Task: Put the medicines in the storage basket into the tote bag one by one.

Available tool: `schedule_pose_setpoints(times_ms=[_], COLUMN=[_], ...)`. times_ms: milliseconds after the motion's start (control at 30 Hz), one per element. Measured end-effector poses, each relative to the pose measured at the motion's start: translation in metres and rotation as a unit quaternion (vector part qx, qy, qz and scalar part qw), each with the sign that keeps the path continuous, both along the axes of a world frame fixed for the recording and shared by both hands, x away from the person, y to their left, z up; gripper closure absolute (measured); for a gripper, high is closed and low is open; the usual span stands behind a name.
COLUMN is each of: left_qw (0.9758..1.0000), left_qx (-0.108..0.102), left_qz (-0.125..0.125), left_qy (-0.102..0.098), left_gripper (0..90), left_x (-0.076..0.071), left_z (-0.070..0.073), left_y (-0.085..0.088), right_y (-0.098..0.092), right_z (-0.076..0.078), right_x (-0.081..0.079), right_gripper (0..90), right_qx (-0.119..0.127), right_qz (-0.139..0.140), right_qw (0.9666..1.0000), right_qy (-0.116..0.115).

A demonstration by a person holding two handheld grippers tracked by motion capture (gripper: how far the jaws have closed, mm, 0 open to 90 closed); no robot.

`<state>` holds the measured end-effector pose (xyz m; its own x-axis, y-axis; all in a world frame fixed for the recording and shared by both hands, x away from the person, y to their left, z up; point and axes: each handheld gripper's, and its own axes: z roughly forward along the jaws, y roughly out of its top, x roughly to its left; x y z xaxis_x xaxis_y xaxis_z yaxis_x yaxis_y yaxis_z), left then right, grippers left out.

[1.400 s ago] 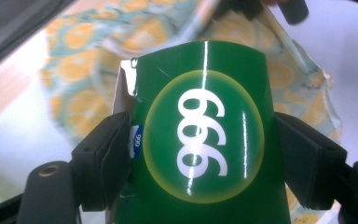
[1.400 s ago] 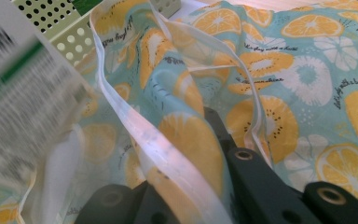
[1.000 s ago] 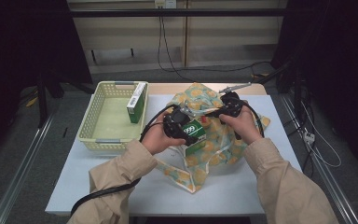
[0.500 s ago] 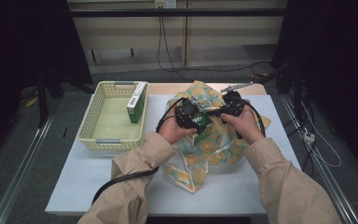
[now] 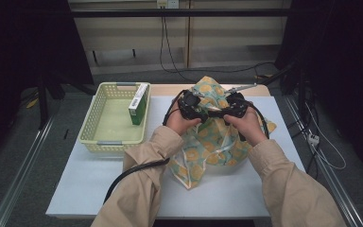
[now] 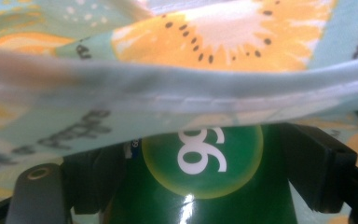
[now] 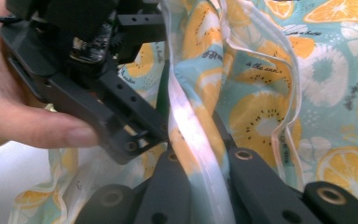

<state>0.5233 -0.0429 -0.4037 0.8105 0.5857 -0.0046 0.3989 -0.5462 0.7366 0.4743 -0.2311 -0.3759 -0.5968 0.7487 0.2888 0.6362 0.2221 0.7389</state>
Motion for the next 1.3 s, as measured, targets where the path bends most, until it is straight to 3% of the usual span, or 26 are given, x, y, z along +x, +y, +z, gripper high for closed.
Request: schedule_pose_setpoints(times_ms=[67,100,167,267,333,500,633,867,900,933,967,1133,1200,1233,1267,1300], left_qw=[0.9998,0.9997,0.9992,0.9982,0.9978,0.9979,0.9986,0.9967,0.9972,0.9962,0.9962,0.9961,0.9958,0.9959,0.9964,0.9951], left_qx=[0.003,0.016,0.006,0.02,0.018,0.026,0.011,0.026,0.037,0.024,0.017,0.02,0.015,0.002,0.012,-0.005], left_qz=[-0.013,-0.012,-0.024,-0.035,-0.042,-0.046,-0.03,-0.067,-0.061,-0.079,-0.081,-0.084,-0.088,-0.088,-0.082,-0.098], left_qy=[0.014,0.015,0.032,0.045,0.048,0.038,0.043,0.037,0.023,0.026,0.027,0.023,0.017,0.021,0.015,0.018], left_gripper=[18.2,18.2,18.4,18.4,18.0,19.6,17.1,15.3,14.7,14.6,13.6,12.9,11.7,11.7,11.5,11.8], left_x=[-0.003,-0.006,-0.01,-0.018,-0.023,-0.027,-0.024,-0.031,-0.034,-0.034,-0.035,-0.037,-0.037,-0.037,-0.038,-0.038], left_z=[0.003,0.006,0.009,0.014,0.017,0.018,0.012,0.016,0.018,0.018,0.018,0.018,0.018,0.017,0.018,0.018], left_y=[0.005,0.008,0.015,0.026,0.032,0.039,0.035,0.043,0.044,0.047,0.048,0.046,0.044,0.042,0.041,0.04], right_y=[0.0,0.001,0.002,0.003,0.005,0.007,0.008,0.004,0.004,0.004,0.004,0.008,0.009,0.009,0.009,0.008], right_z=[0.0,0.0,-0.001,-0.001,-0.001,-0.001,-0.001,-0.002,-0.002,-0.002,-0.002,-0.004,-0.004,-0.004,-0.004,-0.003], right_x=[0.0,0.0,0.0,-0.001,-0.002,-0.004,-0.004,-0.003,-0.003,-0.002,-0.002,-0.002,-0.002,-0.002,-0.002,-0.002], right_gripper=[90.0,90.0,90.0,90.0,90.0,90.0,90.0,90.0,90.0,90.0,90.0,90.0,90.0,90.0,90.0,90.0], right_qx=[-0.001,-0.001,-0.001,-0.002,-0.005,-0.008,-0.009,-0.008,-0.007,-0.006,-0.006,-0.007,-0.007,-0.007,-0.006,-0.006], right_qz=[0.002,0.004,0.006,0.009,0.012,0.011,0.012,0.009,0.009,0.008,0.007,0.01,0.011,0.011,0.01,0.009], right_qw=[1.0,1.0,1.0,1.0,0.9999,0.9999,0.9999,0.9999,0.9999,0.9999,1.0,0.9999,0.9999,0.9999,0.9999,0.9999], right_qy=[0.0,0.001,0.001,0.001,0.002,0.003,0.004,0.003,0.003,0.003,0.002,0.003,0.003,0.003,0.002,0.002])
